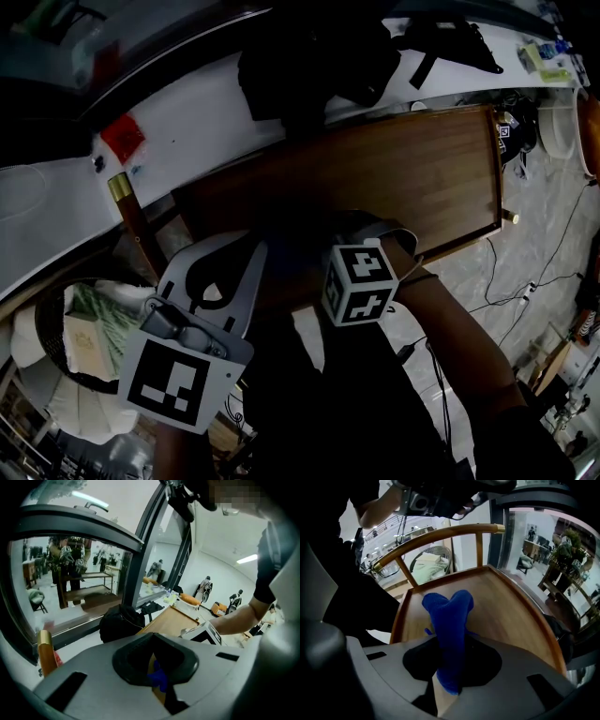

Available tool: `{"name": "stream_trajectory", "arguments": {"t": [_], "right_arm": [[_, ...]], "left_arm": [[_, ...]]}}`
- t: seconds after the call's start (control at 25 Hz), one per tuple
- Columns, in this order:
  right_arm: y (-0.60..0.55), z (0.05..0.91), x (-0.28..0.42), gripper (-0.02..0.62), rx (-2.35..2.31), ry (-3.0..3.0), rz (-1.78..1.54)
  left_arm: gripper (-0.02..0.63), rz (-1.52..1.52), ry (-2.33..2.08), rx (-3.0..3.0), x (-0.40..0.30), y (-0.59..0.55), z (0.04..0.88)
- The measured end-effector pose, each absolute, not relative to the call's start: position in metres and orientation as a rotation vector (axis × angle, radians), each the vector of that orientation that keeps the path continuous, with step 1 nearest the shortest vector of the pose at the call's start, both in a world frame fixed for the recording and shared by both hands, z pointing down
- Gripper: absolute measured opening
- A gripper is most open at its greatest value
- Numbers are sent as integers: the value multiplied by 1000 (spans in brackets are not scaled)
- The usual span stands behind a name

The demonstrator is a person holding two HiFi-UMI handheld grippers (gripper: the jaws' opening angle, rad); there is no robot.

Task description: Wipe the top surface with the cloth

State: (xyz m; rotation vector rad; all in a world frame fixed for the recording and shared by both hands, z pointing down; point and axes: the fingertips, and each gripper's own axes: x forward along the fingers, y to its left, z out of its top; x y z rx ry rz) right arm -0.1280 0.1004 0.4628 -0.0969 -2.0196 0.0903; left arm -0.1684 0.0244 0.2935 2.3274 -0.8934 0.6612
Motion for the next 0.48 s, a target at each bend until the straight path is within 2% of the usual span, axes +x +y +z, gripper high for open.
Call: {"name": "stream_trajectory", "arguments": {"t": [0.48], "right_arm": [[167,464,-107,98,-190,-2010,215]], "left_arm": [[11,660,-868,2342,-155,22,294]]}}
